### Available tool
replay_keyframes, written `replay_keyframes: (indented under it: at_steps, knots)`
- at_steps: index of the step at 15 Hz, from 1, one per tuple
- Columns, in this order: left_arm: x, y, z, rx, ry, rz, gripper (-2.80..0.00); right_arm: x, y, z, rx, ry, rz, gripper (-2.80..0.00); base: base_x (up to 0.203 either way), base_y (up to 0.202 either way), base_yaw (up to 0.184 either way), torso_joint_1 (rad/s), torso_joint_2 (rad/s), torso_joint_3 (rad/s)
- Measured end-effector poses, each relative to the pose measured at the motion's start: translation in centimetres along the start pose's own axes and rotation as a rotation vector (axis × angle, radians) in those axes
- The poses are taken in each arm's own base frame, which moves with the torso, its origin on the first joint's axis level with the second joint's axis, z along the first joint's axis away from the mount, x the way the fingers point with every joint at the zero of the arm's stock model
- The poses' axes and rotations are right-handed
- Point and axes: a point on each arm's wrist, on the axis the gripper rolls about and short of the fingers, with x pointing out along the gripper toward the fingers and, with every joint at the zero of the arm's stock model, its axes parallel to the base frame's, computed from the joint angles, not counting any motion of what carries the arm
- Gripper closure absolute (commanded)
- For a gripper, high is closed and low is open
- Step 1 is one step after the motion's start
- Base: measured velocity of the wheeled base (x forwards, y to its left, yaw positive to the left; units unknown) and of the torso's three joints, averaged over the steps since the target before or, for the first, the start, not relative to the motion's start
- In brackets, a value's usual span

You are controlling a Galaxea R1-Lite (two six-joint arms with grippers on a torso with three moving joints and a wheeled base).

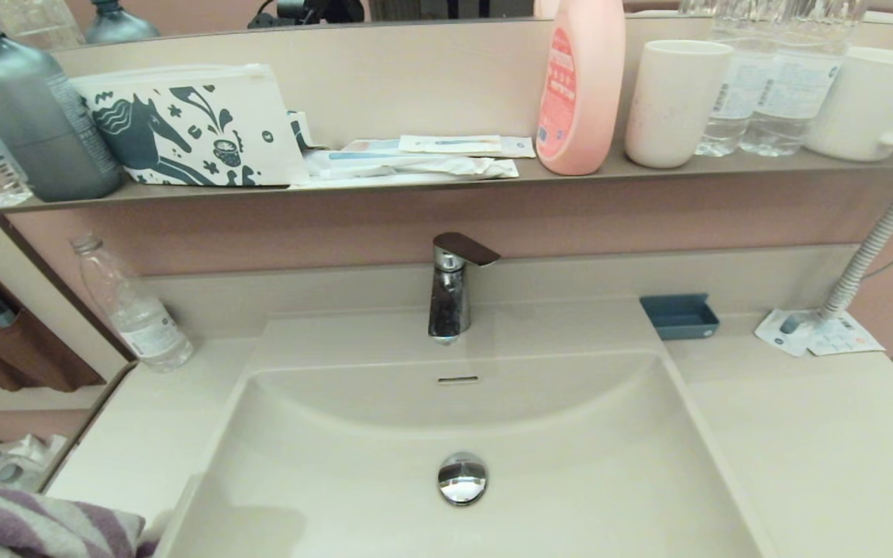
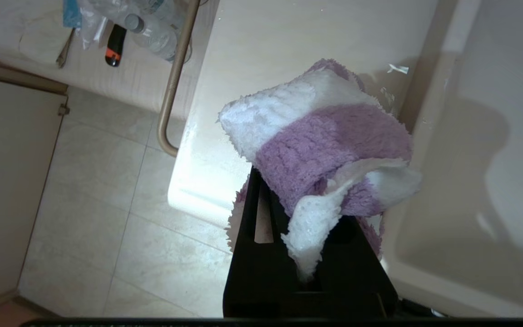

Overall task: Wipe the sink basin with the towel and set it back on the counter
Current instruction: Wipe the sink

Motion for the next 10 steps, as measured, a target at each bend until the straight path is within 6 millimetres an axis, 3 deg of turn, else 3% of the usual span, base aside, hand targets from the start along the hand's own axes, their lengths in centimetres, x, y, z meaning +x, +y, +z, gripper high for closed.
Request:
replay_keyframes:
  at_steps: [2,3,10]
  knots:
    - [0.88,-0.27,-0.52,-0.001,-0.024,-0.024,0.0,0.0,0.0,0.0,0.0,0.0,0.0,0.0,0.0,0.0,0.0,0.0,0.0,0.0]
    - [1.04,-0.38,-0.75,0.003,-0.019,-0.05,-2.8,0.0,0.0,0.0,0.0,0.0,0.0,0.0,0.0,0.0,0.0,0.0,0.0,0.0]
    - [0.99,-0.39,-0.63,0.009,-0.025,-0.06,-2.8,0.0,0.0,0.0,0.0,0.0,0.0,0.0,0.0,0.0,0.0,0.0,0.0,0.0]
